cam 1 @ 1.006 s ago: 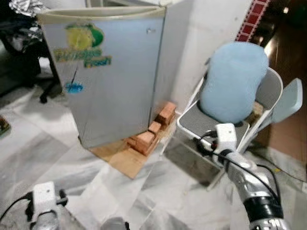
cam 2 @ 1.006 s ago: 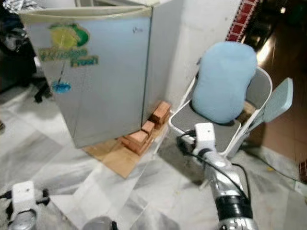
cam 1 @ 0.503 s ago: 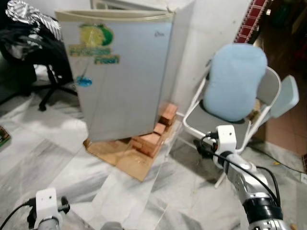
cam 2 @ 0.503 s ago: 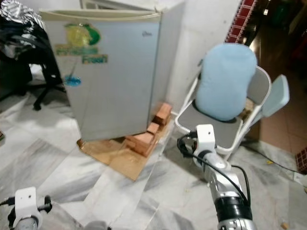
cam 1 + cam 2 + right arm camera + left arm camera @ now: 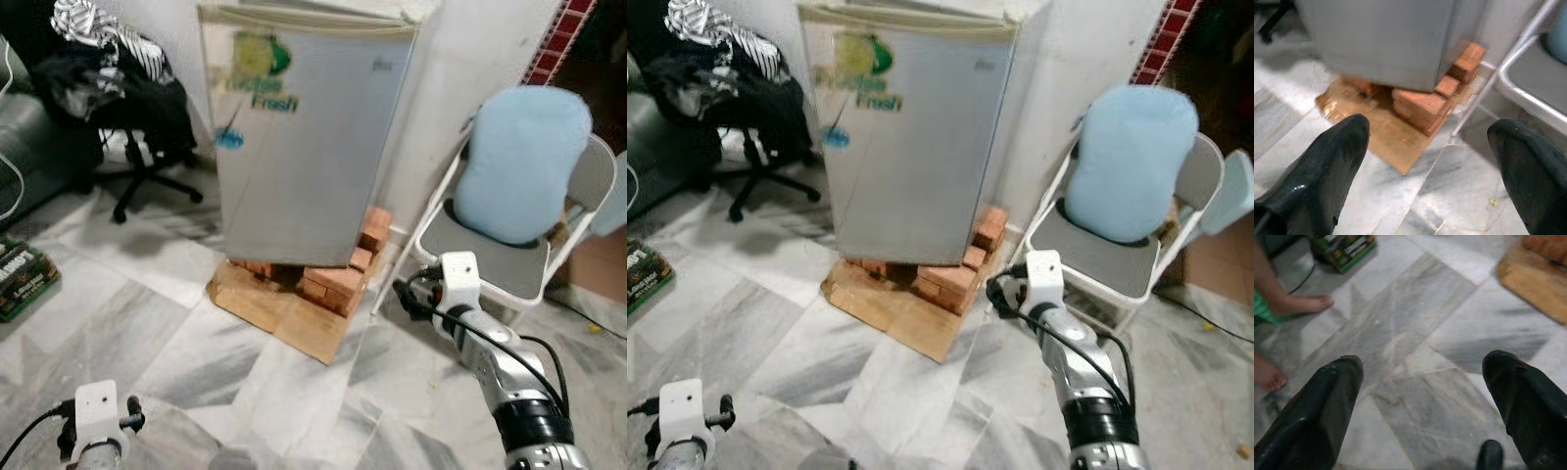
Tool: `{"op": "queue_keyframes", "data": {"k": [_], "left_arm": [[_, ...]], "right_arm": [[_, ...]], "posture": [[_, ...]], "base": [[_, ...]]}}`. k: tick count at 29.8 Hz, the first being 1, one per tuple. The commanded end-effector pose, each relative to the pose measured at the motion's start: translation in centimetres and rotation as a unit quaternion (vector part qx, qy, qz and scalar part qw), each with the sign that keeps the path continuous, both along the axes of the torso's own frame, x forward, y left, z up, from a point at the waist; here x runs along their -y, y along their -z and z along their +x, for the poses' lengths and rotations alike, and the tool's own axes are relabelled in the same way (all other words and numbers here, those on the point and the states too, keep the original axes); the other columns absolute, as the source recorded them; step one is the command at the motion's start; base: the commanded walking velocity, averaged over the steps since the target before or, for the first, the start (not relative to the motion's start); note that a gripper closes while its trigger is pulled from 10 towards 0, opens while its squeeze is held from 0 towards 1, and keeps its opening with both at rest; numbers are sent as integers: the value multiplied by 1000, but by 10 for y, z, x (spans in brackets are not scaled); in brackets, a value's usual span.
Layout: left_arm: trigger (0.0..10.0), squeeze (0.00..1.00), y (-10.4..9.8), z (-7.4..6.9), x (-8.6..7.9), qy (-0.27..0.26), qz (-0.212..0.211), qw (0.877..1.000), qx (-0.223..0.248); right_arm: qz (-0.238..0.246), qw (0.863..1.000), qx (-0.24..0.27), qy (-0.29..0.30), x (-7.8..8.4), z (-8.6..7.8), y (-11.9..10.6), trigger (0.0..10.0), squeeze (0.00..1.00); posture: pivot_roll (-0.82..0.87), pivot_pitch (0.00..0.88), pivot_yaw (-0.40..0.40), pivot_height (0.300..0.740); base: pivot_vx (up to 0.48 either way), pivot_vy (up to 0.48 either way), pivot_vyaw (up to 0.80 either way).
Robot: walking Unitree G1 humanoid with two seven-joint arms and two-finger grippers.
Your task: Restocking fridge
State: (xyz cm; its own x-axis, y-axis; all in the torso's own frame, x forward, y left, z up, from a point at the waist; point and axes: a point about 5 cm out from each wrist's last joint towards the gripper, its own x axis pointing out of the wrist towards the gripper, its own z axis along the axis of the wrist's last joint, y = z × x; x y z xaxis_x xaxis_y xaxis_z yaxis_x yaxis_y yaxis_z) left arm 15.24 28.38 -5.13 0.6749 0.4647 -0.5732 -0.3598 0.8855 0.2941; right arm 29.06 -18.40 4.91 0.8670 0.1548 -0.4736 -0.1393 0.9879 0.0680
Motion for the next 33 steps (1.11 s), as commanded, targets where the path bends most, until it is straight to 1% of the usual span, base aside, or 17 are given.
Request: {"op": "queue_keyframes", "data": {"k": [1,12,14,15,16,18,19,21,22,23,25,26,27,29,31,33], "left_arm": [[10000,0,1,-1,-1,2,0,1000,-2],[10000,0,0,-2,-2,3,4,1000,2],[10000,0,-3,0,-5,1,11,1000,13],[10000,0,-15,8,-10,5,43,998,53],[10000,0,-22,14,-12,9,60,996,72],[10000,0,-38,30,-12,15,74,991,111],[10000,0,-47,42,-10,20,75,988,136],[10000,0,-55,52,-5,33,76,985,154],[10000,0,-60,61,1,44,74,982,168],[10000,0,-60,61,1,44,74,982,168],[10000,0,-69,80,19,70,54,978,189],[10000,0,-69,80,19,70,54,978,189],[10000,0,-74,87,27,81,45,976,198],[10000,0,-80,92,34,92,38,974,206],[10000,0,-90,98,44,115,30,968,223],[10000,0,-93,99,46,120,27,966,226]], "right_arm": [[-6,1000,22,2,2,7,-11,10000,0],[-7,1000,23,4,2,8,-11,10000,0],[-7,1000,25,8,3,8,-12,10000,0],[-9,999,32,14,4,9,-14,10000,0],[-9,999,35,18,5,10,-15,10000,0],[-8,999,40,25,7,11,-17,10000,0],[-8,999,43,30,8,10,-17,10000,0],[-7,998,47,34,9,10,-18,10000,0],[-7,998,49,37,9,9,-18,10000,0],[-7,998,49,37,9,9,-18,10000,0],[-5,997,53,47,8,6,-19,10000,0],[-5,997,53,47,8,6,-19,10000,0],[-4,997,54,52,8,3,-19,10000,0],[-5,997,53,57,9,-1,-18,10000,0],[-7,996,56,66,11,-7,-19,10000,0],[-8,996,58,68,11,-8,-20,10000,0]], "posture": [[110,0,-91,740],[109,0,-90,740],[109,0,-90,740],[102,0,-86,740],[98,0,-84,740],[99,0,-82,740],[96,0,-77,740],[93,0,-74,740],[86,0,-66,740],[86,0,-66,740],[71,0,-44,740],[71,0,-44,740],[57,0,-34,740],[42,0,-25,740],[35,0,-13,740],[35,0,-13,740]], "base": [[0,480,0],[0,480,0],[0,480,0],[0,476,0],[0,469,-800],[0,467,-800],[0,465,-800],[0,465,-800],[0,465,-800],[0,465,-800],[0,467,-800],[0,469,-800],[0,476,-800],[0,480,-800],[0,480,-800],[0,480,-800]]}}
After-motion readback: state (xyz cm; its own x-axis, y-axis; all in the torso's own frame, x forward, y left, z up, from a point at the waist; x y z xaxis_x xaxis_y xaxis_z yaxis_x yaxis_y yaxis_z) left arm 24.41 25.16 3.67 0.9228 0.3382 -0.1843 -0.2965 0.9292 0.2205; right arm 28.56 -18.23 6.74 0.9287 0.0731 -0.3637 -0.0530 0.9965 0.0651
